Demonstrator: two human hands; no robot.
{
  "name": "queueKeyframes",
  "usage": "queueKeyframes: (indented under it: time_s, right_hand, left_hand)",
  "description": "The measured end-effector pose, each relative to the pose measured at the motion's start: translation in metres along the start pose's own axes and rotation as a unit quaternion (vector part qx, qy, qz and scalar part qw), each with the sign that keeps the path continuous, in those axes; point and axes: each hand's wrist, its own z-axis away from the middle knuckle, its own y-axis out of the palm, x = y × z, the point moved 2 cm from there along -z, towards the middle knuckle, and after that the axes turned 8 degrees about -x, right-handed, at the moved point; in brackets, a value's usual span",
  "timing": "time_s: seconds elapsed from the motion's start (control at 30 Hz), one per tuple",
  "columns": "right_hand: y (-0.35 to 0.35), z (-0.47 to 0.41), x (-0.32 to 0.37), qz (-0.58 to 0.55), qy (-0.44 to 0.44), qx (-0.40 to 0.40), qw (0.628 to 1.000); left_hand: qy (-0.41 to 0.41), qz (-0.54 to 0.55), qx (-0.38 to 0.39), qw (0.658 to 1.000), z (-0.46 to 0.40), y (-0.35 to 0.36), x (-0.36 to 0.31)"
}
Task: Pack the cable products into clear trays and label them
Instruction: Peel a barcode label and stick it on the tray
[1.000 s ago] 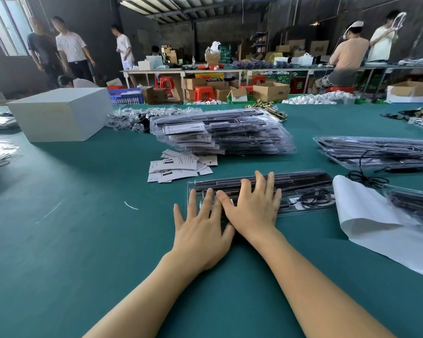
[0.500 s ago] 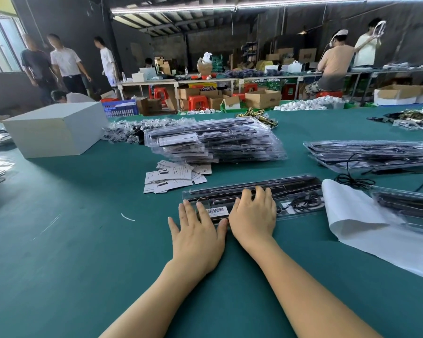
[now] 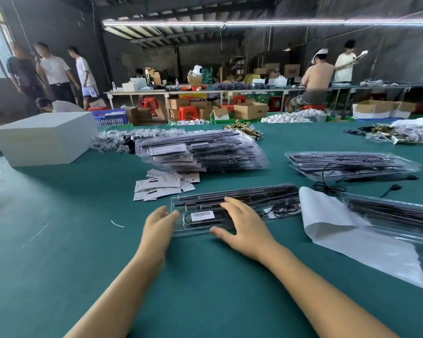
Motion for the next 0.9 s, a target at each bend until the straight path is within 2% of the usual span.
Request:
queueKeyframes:
  time_s: [0.07, 0.13, 0.23, 0.3, 0.43, 0.57, 0.67, 0.7, 0.73, 0.8, 0.83, 0.9]
  right_hand:
    - [0.003, 0.002, 0.004, 0.07, -0.035, 0.002, 0.997]
    - [0.0, 0.003, 0.008, 0.091, -0.04, -0.036, 0.994]
    - [-0.01, 0.008, 0.01, 0.126, -0.059, -0.187, 0.972]
    - [-0.02, 0.008, 0.009, 0.104, -0.06, -0.3, 0.946]
    - [-0.042, 0.003, 0.008, 0.033, -0.055, -0.38, 0.923]
    - [-0.083, -0.005, 0.017, -0.088, -0.057, -0.44, 0.892]
    - [-0.117, -0.008, 0.023, -0.196, -0.004, -0.484, 0.853]
    - [-0.127, -0.008, 0.024, -0.259, 0.023, -0.496, 0.828]
    - [-0.135, -0.01, 0.023, -0.352, 0.056, -0.504, 0.787]
    - [-0.146, -0.014, 0.013, -0.556, 0.143, -0.488, 0.657]
    - [-0.146, -0.018, 0.007, -0.639, 0.187, -0.449, 0.596]
    - [-0.136, -0.022, -0.004, -0.751, 0.267, -0.342, 0.498]
  left_hand:
    - [-0.083, 0.17, 0.009, 0.982, -0.004, -0.006, -0.004]
    - [-0.149, 0.305, 0.034, 0.94, -0.003, -0.009, -0.011]
    - [-0.185, 0.411, 0.068, 0.89, 0.004, -0.008, -0.022]
    - [-0.176, 0.431, 0.12, 0.877, 0.01, -0.005, -0.028]
    - [-0.177, 0.449, 0.228, 0.846, 0.021, 0.004, -0.031]
    - [-0.201, 0.378, 0.247, 0.87, 0.024, 0.013, -0.016]
    - [-0.215, 0.346, 0.221, 0.886, 0.021, 0.016, -0.005]
    - [-0.218, 0.343, 0.209, 0.89, 0.02, 0.017, -0.002]
    - [-0.221, 0.339, 0.198, 0.893, 0.018, 0.017, -0.001]
    - [-0.22, 0.33, 0.183, 0.9, 0.015, 0.017, 0.001]
    - [-0.215, 0.327, 0.185, 0.902, 0.014, 0.018, 0.001]
    - [-0.19, 0.312, 0.202, 0.909, 0.016, 0.021, 0.002]
